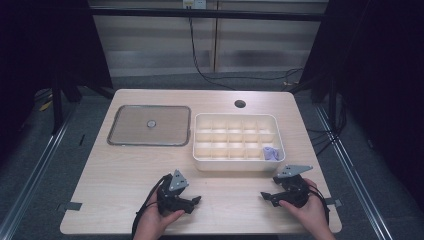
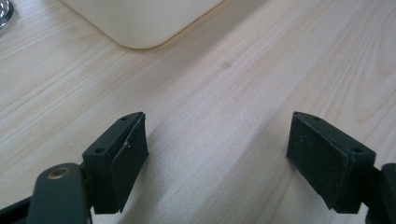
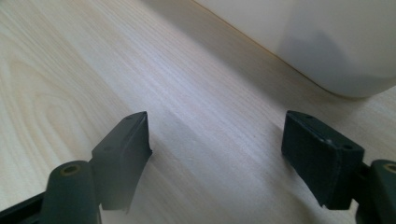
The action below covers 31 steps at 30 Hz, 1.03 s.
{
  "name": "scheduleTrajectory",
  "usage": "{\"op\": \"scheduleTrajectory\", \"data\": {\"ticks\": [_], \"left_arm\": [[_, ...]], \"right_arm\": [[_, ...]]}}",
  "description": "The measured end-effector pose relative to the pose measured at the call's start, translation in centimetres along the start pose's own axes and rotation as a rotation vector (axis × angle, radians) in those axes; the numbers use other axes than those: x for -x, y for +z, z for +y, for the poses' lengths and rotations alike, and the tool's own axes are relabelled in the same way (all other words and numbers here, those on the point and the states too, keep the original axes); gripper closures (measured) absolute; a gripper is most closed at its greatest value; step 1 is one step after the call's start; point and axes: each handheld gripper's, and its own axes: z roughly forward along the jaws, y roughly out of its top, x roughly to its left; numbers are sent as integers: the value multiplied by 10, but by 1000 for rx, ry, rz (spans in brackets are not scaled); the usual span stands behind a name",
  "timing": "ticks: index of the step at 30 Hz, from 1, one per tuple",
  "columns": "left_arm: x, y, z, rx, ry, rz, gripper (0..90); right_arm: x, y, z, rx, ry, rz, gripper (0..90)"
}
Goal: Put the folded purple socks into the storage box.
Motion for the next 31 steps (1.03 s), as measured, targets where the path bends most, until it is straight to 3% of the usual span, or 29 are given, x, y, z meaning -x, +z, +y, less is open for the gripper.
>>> {"op": "scheduleTrajectory", "data": {"ticks": [5, 11, 31], "left_arm": [[0, 0, 0, 0, -2, -1, 198], [0, 0, 0, 0, 0, 2, 198], [0, 0, 0, 0, -1, -1, 197]], "right_arm": [[-2, 4, -4, 36, -58, -3, 174], [-2, 7, -10, 95, -66, 7, 135], [-2, 7, -11, 94, -60, -2, 128]]}}
